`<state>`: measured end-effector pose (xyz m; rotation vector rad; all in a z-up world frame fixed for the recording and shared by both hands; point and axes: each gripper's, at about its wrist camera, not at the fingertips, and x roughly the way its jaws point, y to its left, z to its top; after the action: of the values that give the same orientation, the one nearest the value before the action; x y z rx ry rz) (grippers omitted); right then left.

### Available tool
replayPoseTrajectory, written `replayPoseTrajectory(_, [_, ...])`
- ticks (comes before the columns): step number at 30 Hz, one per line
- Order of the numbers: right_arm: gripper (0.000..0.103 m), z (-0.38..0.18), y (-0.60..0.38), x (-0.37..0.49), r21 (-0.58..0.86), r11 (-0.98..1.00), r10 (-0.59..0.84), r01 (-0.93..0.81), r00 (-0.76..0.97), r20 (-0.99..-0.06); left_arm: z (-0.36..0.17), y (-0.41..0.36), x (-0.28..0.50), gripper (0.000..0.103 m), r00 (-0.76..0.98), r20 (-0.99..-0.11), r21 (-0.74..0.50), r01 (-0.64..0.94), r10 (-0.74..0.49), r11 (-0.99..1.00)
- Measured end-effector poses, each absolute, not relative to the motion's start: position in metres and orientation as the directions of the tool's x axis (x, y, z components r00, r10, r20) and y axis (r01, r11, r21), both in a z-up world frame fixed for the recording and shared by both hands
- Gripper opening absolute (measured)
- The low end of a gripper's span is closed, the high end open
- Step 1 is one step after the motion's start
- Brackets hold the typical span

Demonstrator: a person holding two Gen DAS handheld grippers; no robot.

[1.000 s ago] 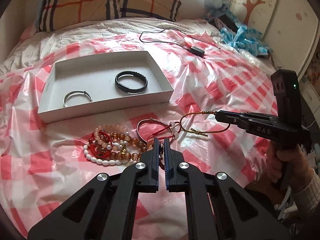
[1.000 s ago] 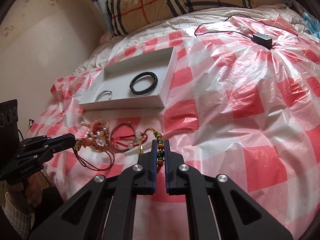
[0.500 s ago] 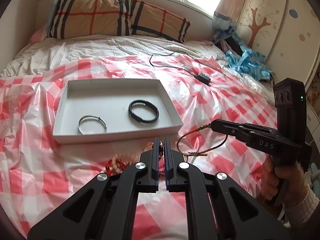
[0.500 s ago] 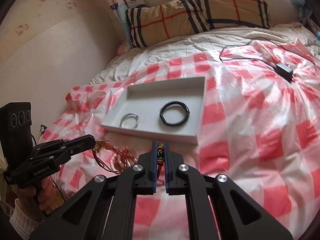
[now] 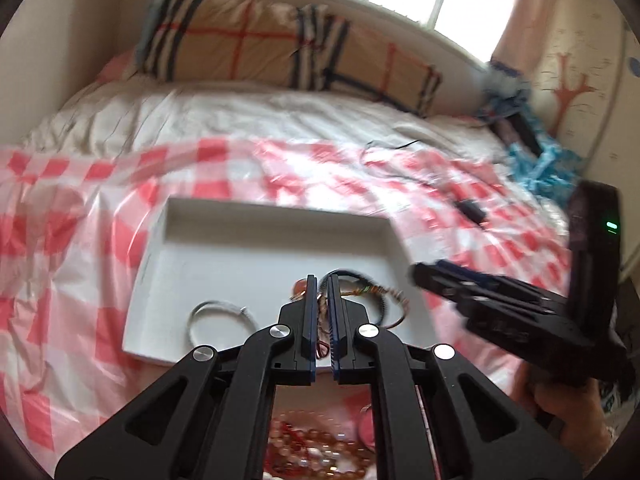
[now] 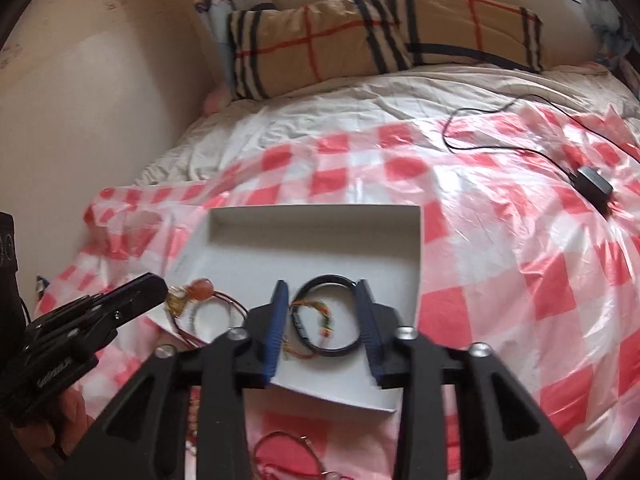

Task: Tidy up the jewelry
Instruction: 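Carry gold bracelet into white box with right tool while left carries red cord bracelet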

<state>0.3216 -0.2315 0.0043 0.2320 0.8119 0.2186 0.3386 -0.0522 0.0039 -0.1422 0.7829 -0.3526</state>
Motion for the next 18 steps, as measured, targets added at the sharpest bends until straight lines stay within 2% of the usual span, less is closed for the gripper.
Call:
replayPoseTrajectory(8, [0.036,-0.024,-0.244,0.269,0.277,0.952,0.296,-0.128,0.607,-0.738,-0.040,-0.025,0.319,0.015,0.596,-0.750,-0.238,0.164,-0.288,0.957])
replayPoseTrajectory(12, [0.036,-0.046,-0.241,0.251,0.288,0.946,0.320,-0.146,0.548,-0.773,-0.056,-0.021,0.307,0.025,0.560,-0.778,-0.231,0.164,-0.283,0.959])
replayPoseTrajectory(18, [0.037,-0.061,-0.222,0.248,0.275,0.940,0.341,-0.203,0.492,-0.801,-0.073,-0.028,0.299,0.029,0.512,-0.813,-0.210,0.188,-0.278,0.959])
